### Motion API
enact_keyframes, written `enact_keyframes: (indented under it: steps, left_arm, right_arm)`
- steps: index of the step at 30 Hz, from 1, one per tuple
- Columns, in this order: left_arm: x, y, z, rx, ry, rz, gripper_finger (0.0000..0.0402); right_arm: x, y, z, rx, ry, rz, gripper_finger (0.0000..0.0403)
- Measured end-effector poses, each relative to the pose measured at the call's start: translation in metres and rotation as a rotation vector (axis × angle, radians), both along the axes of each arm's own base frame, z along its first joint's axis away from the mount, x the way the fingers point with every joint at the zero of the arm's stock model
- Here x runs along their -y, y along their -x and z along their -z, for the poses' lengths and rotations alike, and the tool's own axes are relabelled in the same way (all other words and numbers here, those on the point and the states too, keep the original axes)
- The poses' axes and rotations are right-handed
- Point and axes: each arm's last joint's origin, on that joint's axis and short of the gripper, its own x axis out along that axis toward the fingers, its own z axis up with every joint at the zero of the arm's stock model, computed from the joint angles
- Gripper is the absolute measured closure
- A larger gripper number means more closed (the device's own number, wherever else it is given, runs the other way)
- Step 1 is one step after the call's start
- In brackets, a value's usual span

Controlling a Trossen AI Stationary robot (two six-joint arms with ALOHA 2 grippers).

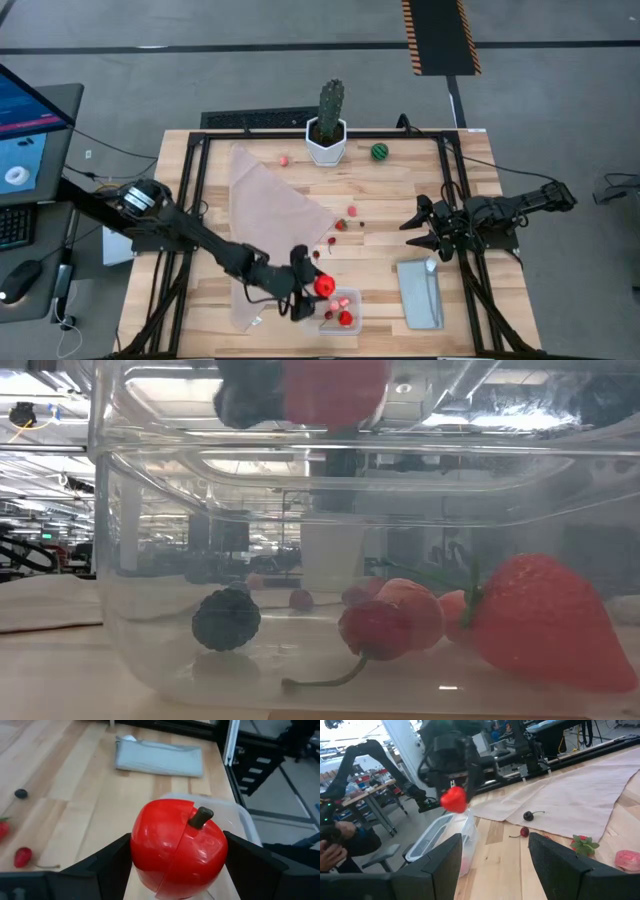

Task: Pick and placing Produce into tupperware
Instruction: Put the apple into the transparent bin

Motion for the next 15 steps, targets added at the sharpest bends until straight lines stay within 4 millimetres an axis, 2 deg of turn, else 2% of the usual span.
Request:
enact_keyframes:
  steps: [7,15]
  left_arm:
    - [0.033,0.001,0.002,0.020,-0.011,-0.002,0.0132]
    - [0.036,-0.001,0.034,-0.076,-0.016,-0.077,0.0128]
  right_arm:
    - [0.000,0.000,0.000,0.003,-0.001,0.000,0.0148]
    - [0.000,0.000,0.000,0.002,-0.001,0.000,0.0148]
